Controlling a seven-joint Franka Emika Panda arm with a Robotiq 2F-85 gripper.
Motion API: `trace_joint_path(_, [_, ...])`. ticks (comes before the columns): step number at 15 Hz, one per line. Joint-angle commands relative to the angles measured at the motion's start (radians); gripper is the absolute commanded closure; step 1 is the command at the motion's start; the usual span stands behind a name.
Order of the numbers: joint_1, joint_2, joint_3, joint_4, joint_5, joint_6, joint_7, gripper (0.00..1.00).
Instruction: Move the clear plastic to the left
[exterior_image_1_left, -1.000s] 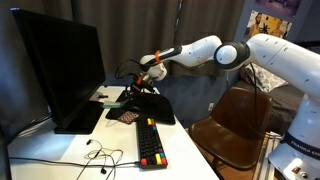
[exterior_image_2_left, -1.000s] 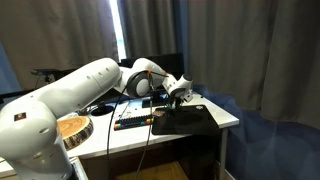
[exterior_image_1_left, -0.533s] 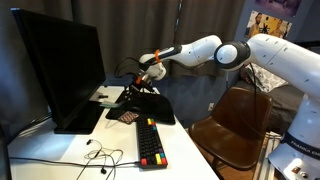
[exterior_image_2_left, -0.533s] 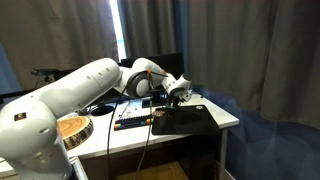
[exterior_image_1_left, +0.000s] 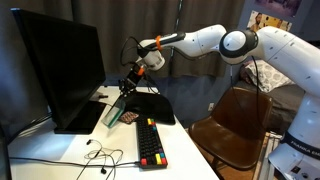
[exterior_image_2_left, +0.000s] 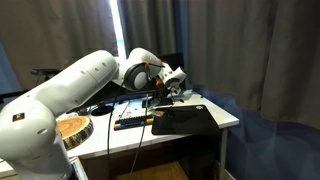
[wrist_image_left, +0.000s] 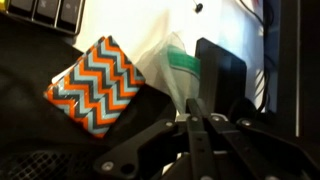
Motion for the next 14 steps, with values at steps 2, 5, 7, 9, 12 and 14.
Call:
trace_joint_path(2, [0.002, -0.127, 0.023, -0.163, 0.003, -0.141, -0.156, 1.00])
trace_joint_path(5, [0.030, -0.096, 0.004, -0.110, 0.015, -0.163, -0.174, 0.99])
trace_joint_path(7, [0.036, -0.126, 0.006, -0.148, 0.015, -0.180, -0.214, 0.99])
trace_joint_path(9, [0.036, -0.140, 0.005, -0.166, 0.015, -0.180, -0.226, 0.99])
trace_joint_path(12, [0.035, -0.135, 0.025, -0.162, 0.030, -0.205, -0.246, 1.00])
trace_joint_path(14, [0.059, -0.131, 0.044, -0.157, 0.030, -0.236, -0.260, 1.00])
